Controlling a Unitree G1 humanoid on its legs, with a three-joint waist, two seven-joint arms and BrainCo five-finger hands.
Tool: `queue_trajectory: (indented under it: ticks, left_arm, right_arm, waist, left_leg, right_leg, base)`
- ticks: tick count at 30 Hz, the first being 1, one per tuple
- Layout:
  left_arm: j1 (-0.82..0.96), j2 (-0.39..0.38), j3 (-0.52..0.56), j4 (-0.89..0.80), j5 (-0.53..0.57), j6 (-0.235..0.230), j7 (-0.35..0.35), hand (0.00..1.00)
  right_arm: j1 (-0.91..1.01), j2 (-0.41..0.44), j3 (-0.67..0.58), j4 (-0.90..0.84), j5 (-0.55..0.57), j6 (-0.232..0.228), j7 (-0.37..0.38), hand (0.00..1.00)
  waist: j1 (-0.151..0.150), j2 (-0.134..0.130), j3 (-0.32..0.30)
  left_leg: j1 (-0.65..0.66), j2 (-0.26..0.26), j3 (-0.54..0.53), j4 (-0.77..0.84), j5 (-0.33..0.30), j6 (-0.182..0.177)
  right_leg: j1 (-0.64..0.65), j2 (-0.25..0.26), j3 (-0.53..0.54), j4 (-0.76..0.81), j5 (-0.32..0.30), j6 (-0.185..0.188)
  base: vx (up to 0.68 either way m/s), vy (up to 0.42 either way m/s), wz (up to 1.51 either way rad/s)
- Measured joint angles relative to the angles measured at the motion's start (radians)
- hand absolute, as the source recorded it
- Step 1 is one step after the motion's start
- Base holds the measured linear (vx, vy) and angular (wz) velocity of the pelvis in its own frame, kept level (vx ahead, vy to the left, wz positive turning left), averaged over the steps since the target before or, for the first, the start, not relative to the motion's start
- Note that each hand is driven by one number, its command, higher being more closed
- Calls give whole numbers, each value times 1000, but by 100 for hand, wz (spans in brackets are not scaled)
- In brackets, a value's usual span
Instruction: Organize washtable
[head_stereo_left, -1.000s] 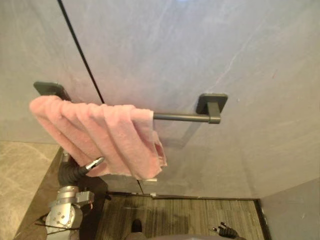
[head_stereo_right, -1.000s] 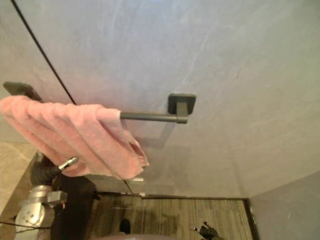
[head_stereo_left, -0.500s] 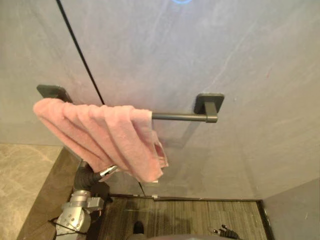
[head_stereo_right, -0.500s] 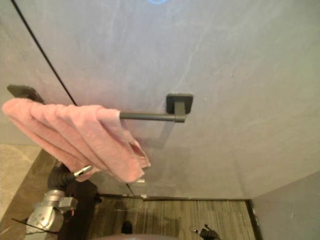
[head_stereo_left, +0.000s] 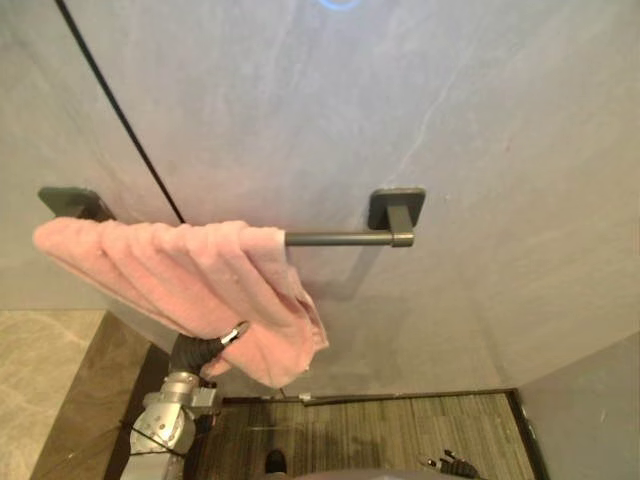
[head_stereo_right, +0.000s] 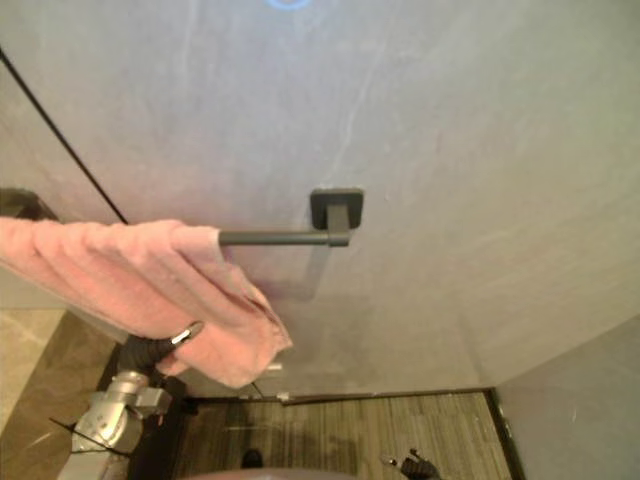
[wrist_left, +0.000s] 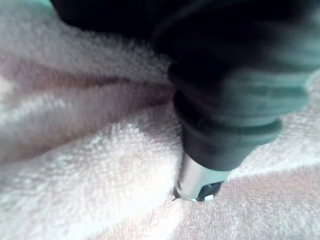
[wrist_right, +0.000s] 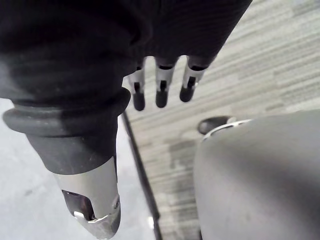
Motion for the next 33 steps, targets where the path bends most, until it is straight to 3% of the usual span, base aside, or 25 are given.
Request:
queue_trajectory:
  ticks: [7,12,13,19,26,28,33]
  left_arm:
    - [-11,-3,44,22,9,-1,38,100]
    - [-26,-3,86,20,17,-4,59,100]
    - [-27,-3,87,19,17,-6,64,100]
    - [-31,-3,88,-22,17,-16,81,100]
    - [-64,-5,77,-66,19,-22,78,100]
    - [-79,-6,77,-69,19,-22,76,100]
    - [-83,-25,71,-104,22,-23,55,100]
  right_arm:
    - [-2,2,3,-8,-2,-1,-9,0]
    - [6,-15,0,-117,48,-2,-32,0]
    - [5,-30,6,-231,111,-4,-33,0]
    - [-17,-123,105,-648,175,-51,-21,0]
    - [48,-187,234,-922,269,-29,20,0]
    - [48,-215,281,-999,297,-29,45,0]
    - [27,-285,392,-1208,347,-44,144,0]
  waist:
    - [0,-4,2]
    - [1,-6,3]
    - [0,-5,4]
    - [2,-7,3]
    - [-9,-6,20]
    - [-23,-2,29]
    - [-23,8,36]
  left_leg:
    - [1,0,0,0,-1,1]
    - [1,-2,2,0,-5,2]
    - [1,-2,9,0,-8,2]
    - [3,0,54,7,-10,4]
    - [3,10,51,6,-10,4]
    - [-1,10,49,0,-15,5]
    - [-5,12,46,0,-14,6]
  right_leg:
    - [0,-1,0,-1,-1,-1]
    - [-2,-4,3,-4,0,1]
    - [-5,-5,10,-6,3,5]
    - [-27,-4,62,-15,28,8]
    - [-40,7,73,8,40,0]
    - [-46,7,77,11,41,1]
    - [-77,12,97,21,38,-3]
  base:
    - [0,0,0]
    - [0,1,-2]
    - [-1,4,-11]
    - [15,9,-24]
    - [-44,-1,-7]
    - [-153,14,-6]
    - [-87,9,-11]
